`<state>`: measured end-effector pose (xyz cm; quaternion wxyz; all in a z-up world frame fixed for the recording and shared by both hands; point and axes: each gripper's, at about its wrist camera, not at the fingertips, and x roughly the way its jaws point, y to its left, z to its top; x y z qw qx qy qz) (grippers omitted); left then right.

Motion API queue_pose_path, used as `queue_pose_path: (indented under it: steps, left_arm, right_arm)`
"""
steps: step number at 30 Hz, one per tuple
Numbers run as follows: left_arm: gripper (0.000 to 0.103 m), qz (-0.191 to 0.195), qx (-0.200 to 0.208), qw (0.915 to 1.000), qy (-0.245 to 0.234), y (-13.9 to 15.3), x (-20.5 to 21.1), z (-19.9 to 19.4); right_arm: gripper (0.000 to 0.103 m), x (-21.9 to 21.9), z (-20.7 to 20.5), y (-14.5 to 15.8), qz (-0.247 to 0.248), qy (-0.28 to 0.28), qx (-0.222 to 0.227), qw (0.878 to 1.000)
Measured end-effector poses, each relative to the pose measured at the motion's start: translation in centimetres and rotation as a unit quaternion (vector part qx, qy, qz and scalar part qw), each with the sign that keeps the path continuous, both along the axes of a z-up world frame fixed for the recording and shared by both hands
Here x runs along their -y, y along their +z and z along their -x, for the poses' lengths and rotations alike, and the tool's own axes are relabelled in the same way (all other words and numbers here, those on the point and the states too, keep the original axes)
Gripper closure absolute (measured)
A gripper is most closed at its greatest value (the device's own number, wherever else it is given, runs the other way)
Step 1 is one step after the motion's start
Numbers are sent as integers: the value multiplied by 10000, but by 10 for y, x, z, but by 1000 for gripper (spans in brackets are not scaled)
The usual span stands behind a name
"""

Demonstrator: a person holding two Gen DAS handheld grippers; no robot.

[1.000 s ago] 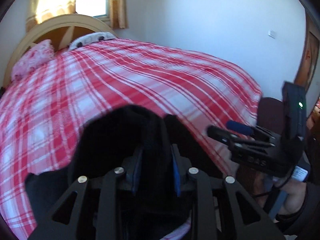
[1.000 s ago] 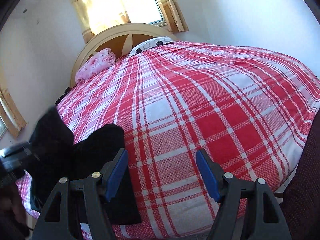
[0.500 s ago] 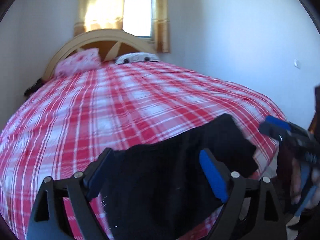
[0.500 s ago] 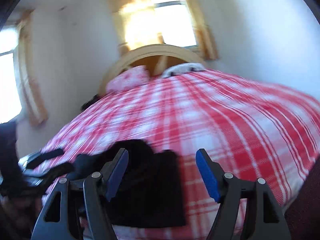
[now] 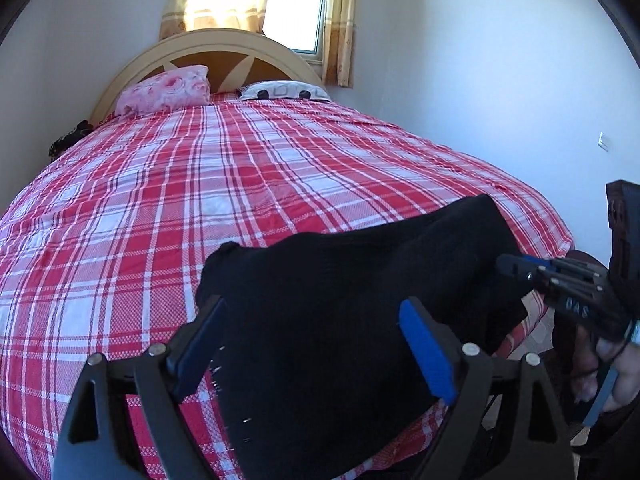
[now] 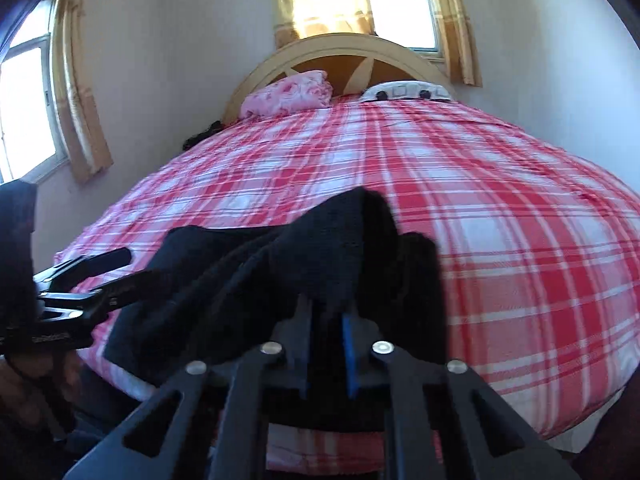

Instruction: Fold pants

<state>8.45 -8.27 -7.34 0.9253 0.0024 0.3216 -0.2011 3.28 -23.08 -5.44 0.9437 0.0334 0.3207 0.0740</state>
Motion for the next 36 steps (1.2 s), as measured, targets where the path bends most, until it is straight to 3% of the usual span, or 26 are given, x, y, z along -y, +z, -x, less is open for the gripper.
queue_pose_path:
  steps: [1, 4, 7, 9, 11, 12, 16, 19, 22, 27, 31, 36]
  left_arm:
    - [13, 10, -36, 10000, 25, -1, -2, 0]
    - [13, 15, -88, 9999, 87, -5, -6, -2]
    - [9, -114, -193, 9997, 136, -13, -5, -5]
    - [9, -157, -212, 9996, 120, -16, -4, -4]
    - [9, -253, -215, 9994, 107, -19, -2, -4]
    - [9, -255, -208, 9994, 89, -19, -1, -3]
    - [9, -340, -176, 9993, 30, -20, 3, 0]
    - [9, -434, -198, 9989, 20, -24, 5, 0]
    - [8, -519, -236, 9984, 30, -27, 5, -1]
    - [5, -446, -348, 9984, 63, -31, 1, -3]
    - [3, -332, -524, 9980, 110, -38, -4, -10]
    - [2, -326, -545, 9978, 172, -40, -10, -11]
  right_arm:
    - [93, 9, -2, -1, 183, -217, -99, 9995]
    - [94, 38, -6, -9, 47, -462, -565, 9973]
    - [93, 48, -10, -24, 29, -301, -1032, 9942]
    - [90, 51, -10, -19, 10, -237, -1008, 9946]
    - [61, 53, -7, -10, -45, -373, -1009, 9942]
    - [57, 52, -7, -6, 28, -483, -937, 9944]
    - [57, 38, 14, 27, 439, -813, -28, 9957]
    - [56, 16, 20, 40, -31, -99, 417, 9991]
    - [56, -5, 12, 27, -287, 563, 108, 9979]
    - [56, -11, 2, -21, 357, 261, -782, 9960]
    - [56, -6, 17, -22, 533, 388, -722, 9952]
    - [56, 10, 24, -3, 52, 247, -366, 9990]
